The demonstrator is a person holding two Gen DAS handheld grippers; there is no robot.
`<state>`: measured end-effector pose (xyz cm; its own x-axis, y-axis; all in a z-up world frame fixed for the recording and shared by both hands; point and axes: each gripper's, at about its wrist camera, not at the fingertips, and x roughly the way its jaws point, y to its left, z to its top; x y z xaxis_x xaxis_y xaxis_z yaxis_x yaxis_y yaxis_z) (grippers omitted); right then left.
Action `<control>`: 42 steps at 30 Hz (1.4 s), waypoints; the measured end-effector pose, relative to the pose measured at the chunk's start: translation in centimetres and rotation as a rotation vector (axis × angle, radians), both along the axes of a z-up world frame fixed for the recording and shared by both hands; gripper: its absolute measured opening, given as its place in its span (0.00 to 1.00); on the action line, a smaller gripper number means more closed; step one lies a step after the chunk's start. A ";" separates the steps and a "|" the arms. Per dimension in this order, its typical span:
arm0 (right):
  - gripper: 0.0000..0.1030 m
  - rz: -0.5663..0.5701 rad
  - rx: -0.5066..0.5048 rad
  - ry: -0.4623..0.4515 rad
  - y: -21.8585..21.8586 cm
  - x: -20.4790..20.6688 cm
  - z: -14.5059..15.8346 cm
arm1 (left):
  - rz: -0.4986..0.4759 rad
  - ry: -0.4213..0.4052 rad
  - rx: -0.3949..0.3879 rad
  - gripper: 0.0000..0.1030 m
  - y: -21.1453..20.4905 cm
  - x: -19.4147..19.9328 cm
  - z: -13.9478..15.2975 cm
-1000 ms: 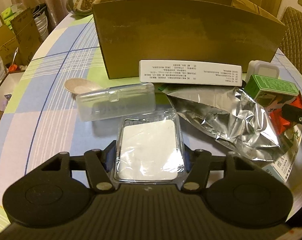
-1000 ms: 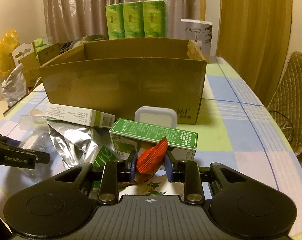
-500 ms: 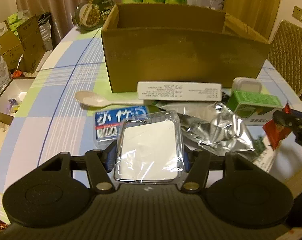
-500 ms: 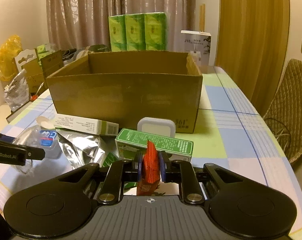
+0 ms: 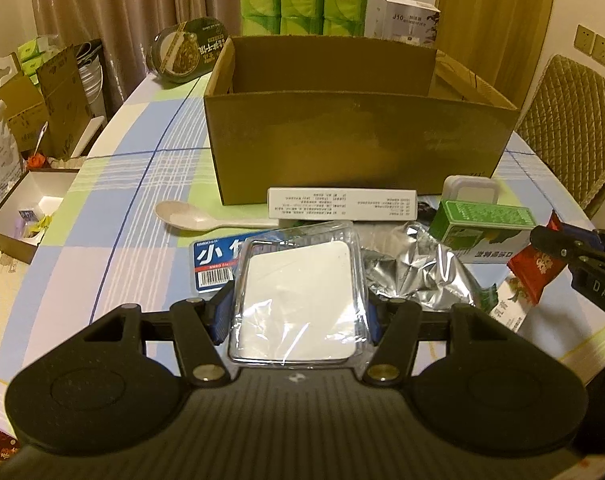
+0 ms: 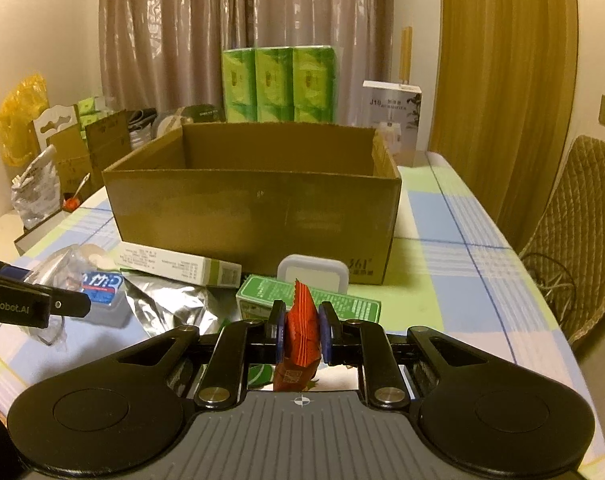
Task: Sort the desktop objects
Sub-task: 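Lift red candy with right tool while left tool carries tray over box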
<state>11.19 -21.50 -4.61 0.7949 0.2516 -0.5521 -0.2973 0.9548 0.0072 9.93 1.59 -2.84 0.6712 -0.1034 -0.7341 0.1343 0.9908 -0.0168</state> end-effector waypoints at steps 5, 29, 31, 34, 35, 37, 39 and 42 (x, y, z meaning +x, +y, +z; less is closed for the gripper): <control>0.14 0.005 0.000 -0.012 0.0 0.0 0.5 | -0.010 -0.022 -0.001 0.54 -0.3 -0.1 0.9; 0.14 0.050 0.015 -0.174 1.1 5.3 7.8 | -0.068 -0.163 0.025 0.54 -1.9 3.6 7.4; 0.14 0.056 0.019 -0.193 1.3 6.6 8.8 | -0.073 -0.179 0.029 0.54 -2.1 4.5 8.2; 0.14 0.066 0.014 -0.221 1.9 9.0 10.0 | -0.076 -0.205 0.031 0.54 -2.3 6.1 9.4; 0.14 0.070 0.013 -0.226 2.1 9.8 10.3 | -0.078 -0.214 0.034 0.54 -2.4 6.8 9.8; 0.14 0.075 0.006 -0.234 2.7 11.6 10.6 | -0.082 -0.229 0.039 0.54 -2.5 8.0 10.4; 0.14 0.078 0.005 -0.236 3.1 13.0 10.8 | -0.085 -0.240 0.043 0.54 -2.7 9.4 10.7; 0.14 0.079 0.003 -0.230 3.8 15.0 10.5 | -0.090 -0.247 0.038 0.54 -3.0 11.5 10.9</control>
<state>26.14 -17.73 5.91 0.8774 0.3191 -0.3582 -0.3650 0.9286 -0.0667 21.40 -1.36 8.04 0.8199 -0.1463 -0.5534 0.2177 0.9739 0.0650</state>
